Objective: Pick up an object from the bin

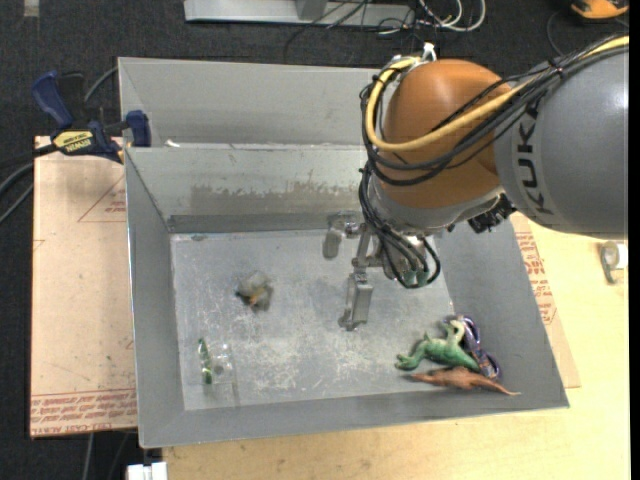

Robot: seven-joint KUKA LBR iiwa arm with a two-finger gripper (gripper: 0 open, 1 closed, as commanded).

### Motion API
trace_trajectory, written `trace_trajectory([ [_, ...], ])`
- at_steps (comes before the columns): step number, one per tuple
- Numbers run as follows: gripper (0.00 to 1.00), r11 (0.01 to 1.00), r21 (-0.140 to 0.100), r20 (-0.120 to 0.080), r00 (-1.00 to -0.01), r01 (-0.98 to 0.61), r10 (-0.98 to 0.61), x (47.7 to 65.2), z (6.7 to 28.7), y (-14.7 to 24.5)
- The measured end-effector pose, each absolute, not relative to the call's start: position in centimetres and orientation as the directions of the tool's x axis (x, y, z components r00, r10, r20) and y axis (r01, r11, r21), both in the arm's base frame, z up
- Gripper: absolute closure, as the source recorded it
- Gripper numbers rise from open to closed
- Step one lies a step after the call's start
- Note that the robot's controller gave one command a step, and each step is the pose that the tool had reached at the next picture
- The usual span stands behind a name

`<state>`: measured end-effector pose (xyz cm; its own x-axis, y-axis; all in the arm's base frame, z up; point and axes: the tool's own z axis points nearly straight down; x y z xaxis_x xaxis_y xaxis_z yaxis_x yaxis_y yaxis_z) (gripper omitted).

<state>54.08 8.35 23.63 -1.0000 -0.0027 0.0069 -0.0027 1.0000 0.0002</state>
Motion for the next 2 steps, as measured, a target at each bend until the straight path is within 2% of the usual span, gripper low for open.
trace_trajectory([
  [1,0.00,1.000,0.001,-0.001,-1.000,0.001,0.001,54.2,24.1,8.3],
  [2,0.00,1.000,0.001,0.004,-1.000,0.011,0.011,52.2,14.4,1.3],
])
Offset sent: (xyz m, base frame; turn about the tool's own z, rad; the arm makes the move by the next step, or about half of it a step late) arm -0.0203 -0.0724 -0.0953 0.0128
